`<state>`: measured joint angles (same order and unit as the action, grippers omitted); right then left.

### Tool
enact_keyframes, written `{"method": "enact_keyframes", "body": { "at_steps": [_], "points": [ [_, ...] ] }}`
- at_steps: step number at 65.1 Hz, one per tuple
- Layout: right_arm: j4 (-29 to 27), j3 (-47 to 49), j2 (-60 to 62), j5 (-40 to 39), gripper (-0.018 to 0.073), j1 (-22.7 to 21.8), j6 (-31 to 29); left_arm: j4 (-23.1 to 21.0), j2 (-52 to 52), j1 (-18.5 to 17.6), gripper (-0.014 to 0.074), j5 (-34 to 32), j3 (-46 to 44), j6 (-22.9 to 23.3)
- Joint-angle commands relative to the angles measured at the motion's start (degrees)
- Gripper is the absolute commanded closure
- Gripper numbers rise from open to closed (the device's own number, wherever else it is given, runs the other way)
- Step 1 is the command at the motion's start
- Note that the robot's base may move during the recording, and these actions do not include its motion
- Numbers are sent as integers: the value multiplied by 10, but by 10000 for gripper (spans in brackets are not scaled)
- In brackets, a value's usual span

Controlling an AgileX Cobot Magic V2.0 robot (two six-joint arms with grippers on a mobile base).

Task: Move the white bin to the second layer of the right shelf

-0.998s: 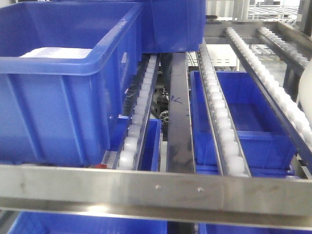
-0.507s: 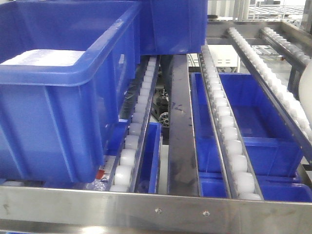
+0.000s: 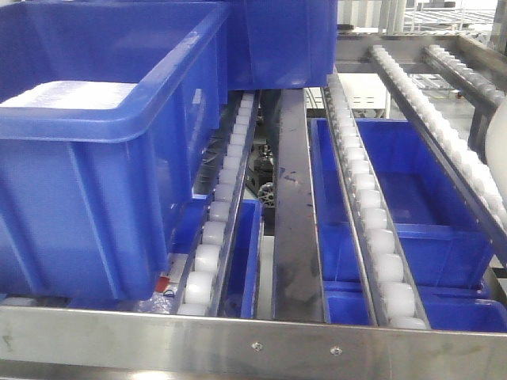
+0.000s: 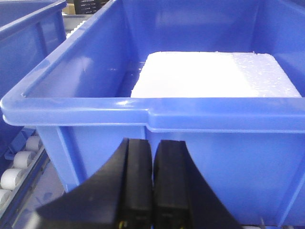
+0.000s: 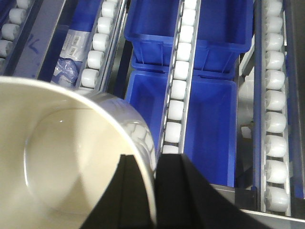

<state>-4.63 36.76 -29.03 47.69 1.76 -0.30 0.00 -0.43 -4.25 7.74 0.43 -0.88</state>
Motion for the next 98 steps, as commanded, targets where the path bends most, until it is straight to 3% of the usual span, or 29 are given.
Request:
{"method": "enact_keyframes", "body": {
  "at_steps": [1, 16, 27, 41, 58, 98],
  "points": [
    [-4, 16, -1, -50, 511, -5, -3, 0, -9, -3, 512, -50, 21, 2],
    [25, 12, -21, -75, 511, -5, -3, 0, -9, -3, 512, -50, 21, 2],
    [24, 12, -114, -124, 511, -7, -3, 0, -9, -3, 512, -50, 21, 2],
    [-35, 12, -236, -222, 511, -26, -3, 0, -9, -3, 512, -50, 21, 2],
    [-38, 12, -330, -308, 511, -46, -3, 0, -9, -3, 512, -50, 21, 2],
    [-24, 11, -401, -309, 511, -18, -3, 0, -9, -3, 512, -50, 21, 2]
  ]
}}
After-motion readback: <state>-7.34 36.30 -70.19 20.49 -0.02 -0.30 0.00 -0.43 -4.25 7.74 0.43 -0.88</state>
